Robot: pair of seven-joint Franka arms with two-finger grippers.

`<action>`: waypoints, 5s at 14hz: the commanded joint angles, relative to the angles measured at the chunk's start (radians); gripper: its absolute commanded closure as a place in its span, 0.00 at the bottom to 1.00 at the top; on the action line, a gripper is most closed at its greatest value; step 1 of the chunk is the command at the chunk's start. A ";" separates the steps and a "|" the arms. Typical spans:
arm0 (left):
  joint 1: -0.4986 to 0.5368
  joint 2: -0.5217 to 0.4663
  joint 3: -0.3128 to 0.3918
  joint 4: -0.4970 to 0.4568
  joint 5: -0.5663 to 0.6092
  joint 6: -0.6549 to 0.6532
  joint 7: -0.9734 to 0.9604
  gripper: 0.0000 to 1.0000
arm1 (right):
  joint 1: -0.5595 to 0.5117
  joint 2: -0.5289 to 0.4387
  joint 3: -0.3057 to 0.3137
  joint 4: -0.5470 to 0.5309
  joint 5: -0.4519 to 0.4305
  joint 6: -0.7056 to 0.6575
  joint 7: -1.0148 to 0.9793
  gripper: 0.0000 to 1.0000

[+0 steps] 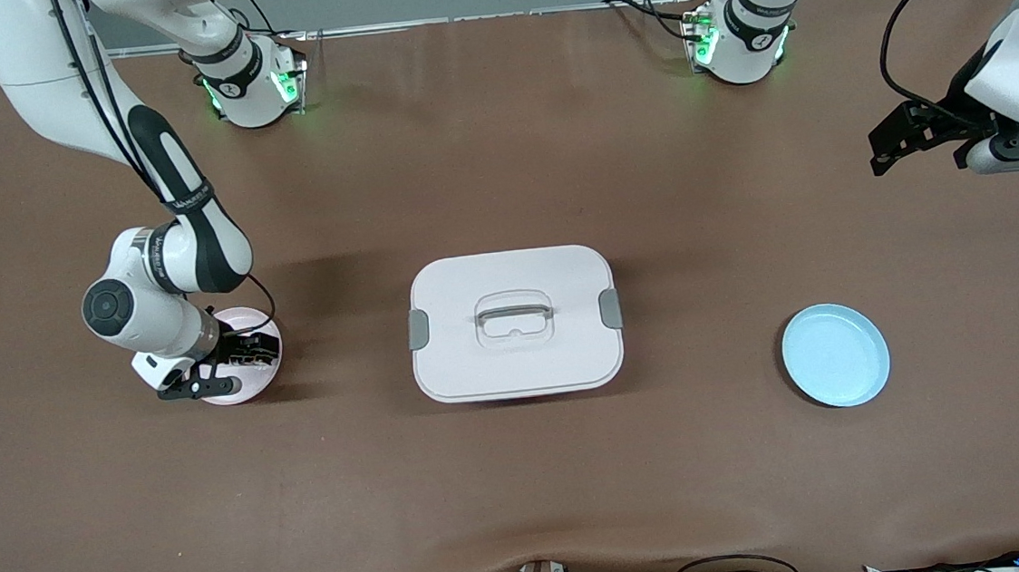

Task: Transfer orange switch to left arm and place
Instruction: 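Grasp the orange-and-black switch with the right gripper, then lift the switch over the box with the right gripper while the left gripper approaches, then close the left gripper on the switch held by the right gripper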

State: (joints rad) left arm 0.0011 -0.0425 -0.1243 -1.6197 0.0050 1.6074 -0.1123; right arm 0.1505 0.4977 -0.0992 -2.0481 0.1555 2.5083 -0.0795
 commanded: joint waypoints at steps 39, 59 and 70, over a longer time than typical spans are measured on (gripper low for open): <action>-0.056 0.024 -0.112 -0.029 -0.295 0.070 -0.095 0.00 | 0.392 0.100 0.010 0.906 0.475 -0.631 1.613 1.00; -0.113 0.134 -0.176 -0.063 -0.622 0.444 -0.049 0.08 | 0.541 0.160 0.187 1.005 0.493 -0.197 2.242 1.00; -0.144 0.150 -0.178 -0.084 -0.574 0.430 -0.017 0.42 | 0.594 0.159 0.182 1.037 0.493 -0.177 2.311 1.00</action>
State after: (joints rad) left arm -0.1352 0.1037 -0.3002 -1.7041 -0.5931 2.0465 -0.1384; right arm 0.7305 0.6409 0.0922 -1.0452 0.6344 2.3186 2.2119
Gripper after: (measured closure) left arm 0.273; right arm 0.278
